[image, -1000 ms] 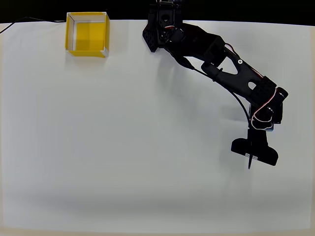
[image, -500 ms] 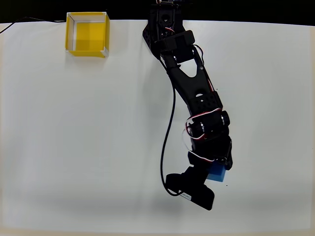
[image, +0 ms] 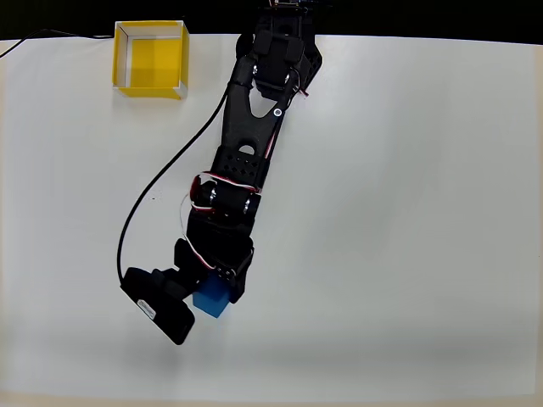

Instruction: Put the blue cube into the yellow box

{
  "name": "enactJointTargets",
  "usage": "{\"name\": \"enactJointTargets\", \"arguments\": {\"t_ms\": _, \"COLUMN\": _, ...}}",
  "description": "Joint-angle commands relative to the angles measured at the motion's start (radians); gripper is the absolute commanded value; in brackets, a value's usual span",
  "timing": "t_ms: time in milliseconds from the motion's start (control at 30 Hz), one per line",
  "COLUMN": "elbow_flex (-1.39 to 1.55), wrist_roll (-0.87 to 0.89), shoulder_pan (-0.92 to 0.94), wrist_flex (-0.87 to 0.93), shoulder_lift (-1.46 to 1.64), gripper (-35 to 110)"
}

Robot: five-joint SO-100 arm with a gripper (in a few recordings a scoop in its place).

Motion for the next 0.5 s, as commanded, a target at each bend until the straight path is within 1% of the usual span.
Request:
{"name": "enactJointTargets", "arguments": {"t_ms": 0, "elbow_flex": 0.117, "wrist_roll": -0.078, "shoulder_pan": 0.196, "wrist_flex": -0.066, "shoulder_lift": 0.313, "gripper": 3}}
{"name": "enactJointTargets", "arguments": {"t_ms": 200, "elbow_flex": 0.295, "wrist_roll": -0.143, "shoulder_pan": 0.465, "wrist_flex": -0.098, "shoulder_lift": 0.436, "gripper": 3}}
{"name": "enactJointTargets", "arguments": {"t_ms": 367, "elbow_flex": 0.318, "wrist_roll": -0.195, "shoulder_pan": 0.675, "wrist_flex": -0.018, "shoulder_lift": 0.468, "gripper": 3}}
{"name": "enactJointTargets", "arguments": {"t_ms": 467, "elbow_flex": 0.314, "wrist_roll": -0.215, "shoulder_pan": 0.792, "wrist_flex": -0.005, "shoulder_lift": 0.463, "gripper": 3}}
